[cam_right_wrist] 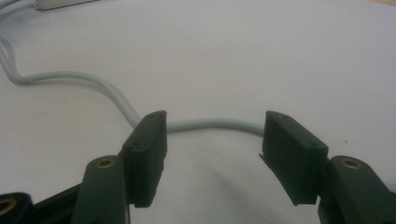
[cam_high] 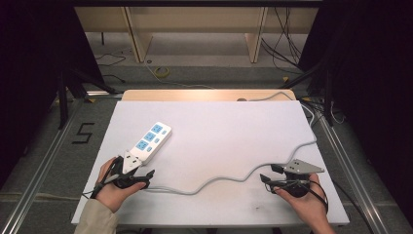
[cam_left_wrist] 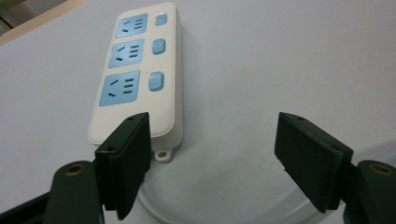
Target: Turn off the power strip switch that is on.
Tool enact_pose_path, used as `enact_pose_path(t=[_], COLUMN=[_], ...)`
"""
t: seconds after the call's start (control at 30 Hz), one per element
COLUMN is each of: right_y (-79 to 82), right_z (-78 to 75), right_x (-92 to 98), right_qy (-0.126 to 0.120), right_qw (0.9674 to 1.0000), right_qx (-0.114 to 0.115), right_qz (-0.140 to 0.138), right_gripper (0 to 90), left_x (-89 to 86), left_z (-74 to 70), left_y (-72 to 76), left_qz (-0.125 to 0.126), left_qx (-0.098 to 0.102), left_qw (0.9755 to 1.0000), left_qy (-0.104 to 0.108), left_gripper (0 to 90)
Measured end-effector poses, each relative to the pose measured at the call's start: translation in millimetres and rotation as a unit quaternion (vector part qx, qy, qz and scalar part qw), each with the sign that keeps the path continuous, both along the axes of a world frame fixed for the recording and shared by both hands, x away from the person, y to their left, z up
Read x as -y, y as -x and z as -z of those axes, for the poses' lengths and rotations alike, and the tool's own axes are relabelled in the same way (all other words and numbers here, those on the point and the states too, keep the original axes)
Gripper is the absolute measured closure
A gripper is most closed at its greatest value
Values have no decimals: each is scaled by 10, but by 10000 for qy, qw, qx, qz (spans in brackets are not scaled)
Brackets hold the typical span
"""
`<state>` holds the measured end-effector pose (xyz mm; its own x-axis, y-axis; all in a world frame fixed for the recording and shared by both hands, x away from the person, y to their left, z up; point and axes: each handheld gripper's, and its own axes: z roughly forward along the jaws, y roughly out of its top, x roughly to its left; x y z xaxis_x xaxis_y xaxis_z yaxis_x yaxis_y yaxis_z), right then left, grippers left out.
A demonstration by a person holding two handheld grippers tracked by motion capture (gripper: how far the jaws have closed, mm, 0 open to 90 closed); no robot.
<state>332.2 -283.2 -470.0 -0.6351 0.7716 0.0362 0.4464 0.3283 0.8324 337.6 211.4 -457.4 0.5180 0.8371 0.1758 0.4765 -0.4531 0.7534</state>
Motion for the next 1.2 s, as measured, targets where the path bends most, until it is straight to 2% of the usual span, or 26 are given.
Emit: enact_pose_path(t=[0.13,0.2,0.37,0.47,0.9,1.0,1.2], right_y=[1,-1,-5,-7,-1,2,0], right_z=[-1,0,7,9,4,0,3], right_x=[-7,-8,-22,-26,-26,-27,-35], right_qy=[1,-2,3,8,-3,1,0], right_qw=[10000,10000,10000,10000,10000,10000,10000], right_qx=[7,13,11,6,26,22,27], right_qz=[1,2,-19,-21,-21,-15,-20], right_gripper=[412,412,412,412,412,412,413], left_x=[-20,-32,-37,-33,46,60,84], left_z=[-37,-69,-127,-130,-171,-182,-193], left_y=[-6,-9,-20,-24,-106,-132,-193], left_qz=[-131,-214,-284,-358,-247,-248,-222], left_qx=[-19,3,40,41,-117,-130,-150], left_qw=[9999,9997,9995,9993,9995,9994,9995], left_qy=[-17,83,123,134,142,196,165], left_gripper=[394,497,777,895,897,897,897])
